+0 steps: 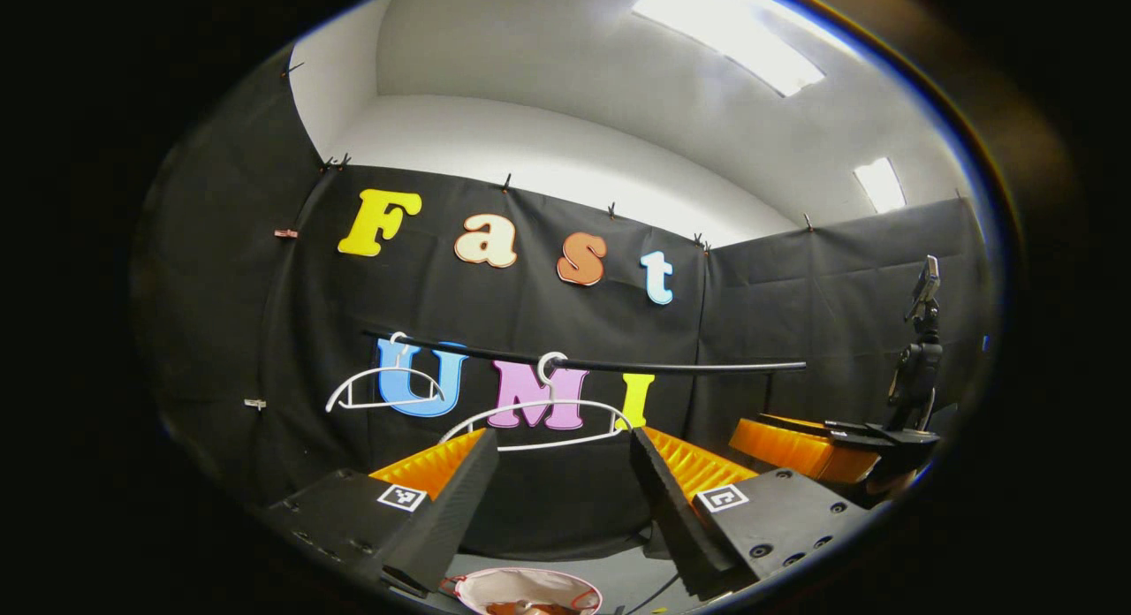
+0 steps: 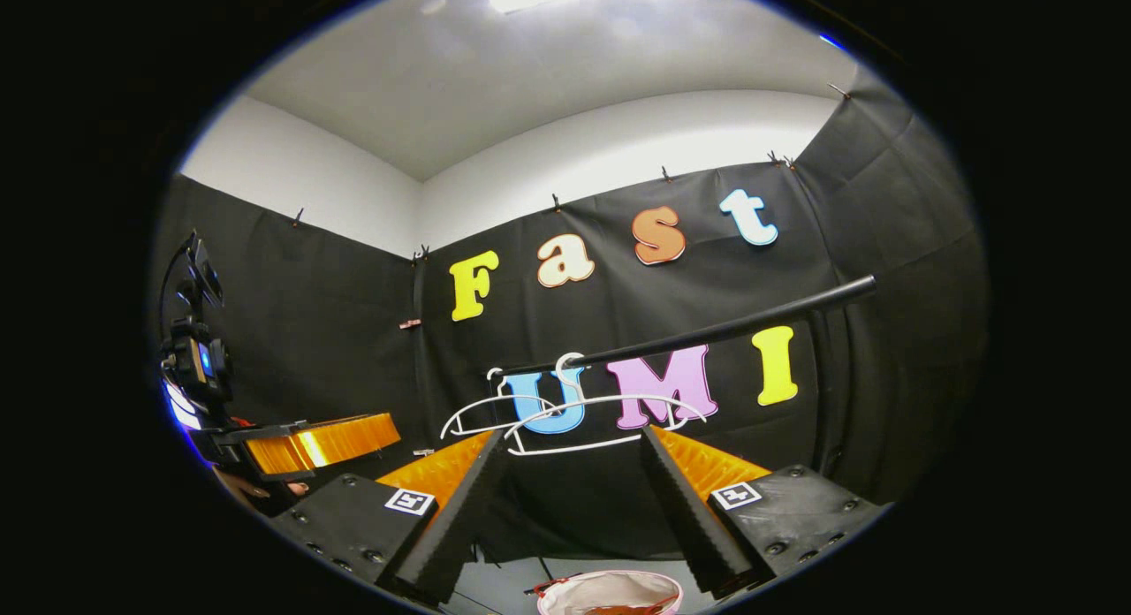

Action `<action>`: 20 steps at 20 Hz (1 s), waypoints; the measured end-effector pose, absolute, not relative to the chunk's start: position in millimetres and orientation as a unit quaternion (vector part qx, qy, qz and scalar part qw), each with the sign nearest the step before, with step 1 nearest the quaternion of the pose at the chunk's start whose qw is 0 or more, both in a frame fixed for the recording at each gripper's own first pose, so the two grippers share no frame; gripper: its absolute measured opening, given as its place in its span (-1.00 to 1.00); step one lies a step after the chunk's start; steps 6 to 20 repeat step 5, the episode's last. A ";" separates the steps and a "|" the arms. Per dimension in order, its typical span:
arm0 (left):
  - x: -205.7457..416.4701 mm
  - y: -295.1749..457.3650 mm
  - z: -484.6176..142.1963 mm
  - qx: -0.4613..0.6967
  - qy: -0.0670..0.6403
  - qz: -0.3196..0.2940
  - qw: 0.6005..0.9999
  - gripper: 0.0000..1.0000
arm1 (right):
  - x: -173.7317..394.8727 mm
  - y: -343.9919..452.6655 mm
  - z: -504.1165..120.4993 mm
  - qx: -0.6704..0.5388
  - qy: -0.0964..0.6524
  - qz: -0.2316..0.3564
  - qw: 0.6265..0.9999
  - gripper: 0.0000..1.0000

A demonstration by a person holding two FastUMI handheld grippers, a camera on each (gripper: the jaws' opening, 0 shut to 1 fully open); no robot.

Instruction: Grasp the clothes on the hanger with both hands and then place them into the laundry hamper below.

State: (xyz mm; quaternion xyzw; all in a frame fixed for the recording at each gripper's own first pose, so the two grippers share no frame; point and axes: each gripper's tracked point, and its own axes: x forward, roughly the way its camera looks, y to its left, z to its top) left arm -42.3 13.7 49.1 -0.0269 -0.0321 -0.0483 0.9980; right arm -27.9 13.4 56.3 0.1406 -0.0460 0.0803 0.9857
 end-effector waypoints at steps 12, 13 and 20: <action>-38.9 5.3 46.4 -0.025 -0.030 -0.050 0.998 0.90 | -33.2 5.8 62.3 0.141 -0.056 0.071 0.986 1.00; -38.9 5.3 46.4 -0.025 -0.030 -0.050 0.998 0.90 | -33.2 5.8 62.3 0.141 -0.056 0.071 0.986 1.00; -38.9 5.3 46.4 -0.025 -0.030 -0.050 0.998 0.90 | -33.2 5.8 62.3 0.141 -0.056 0.071 0.986 1.00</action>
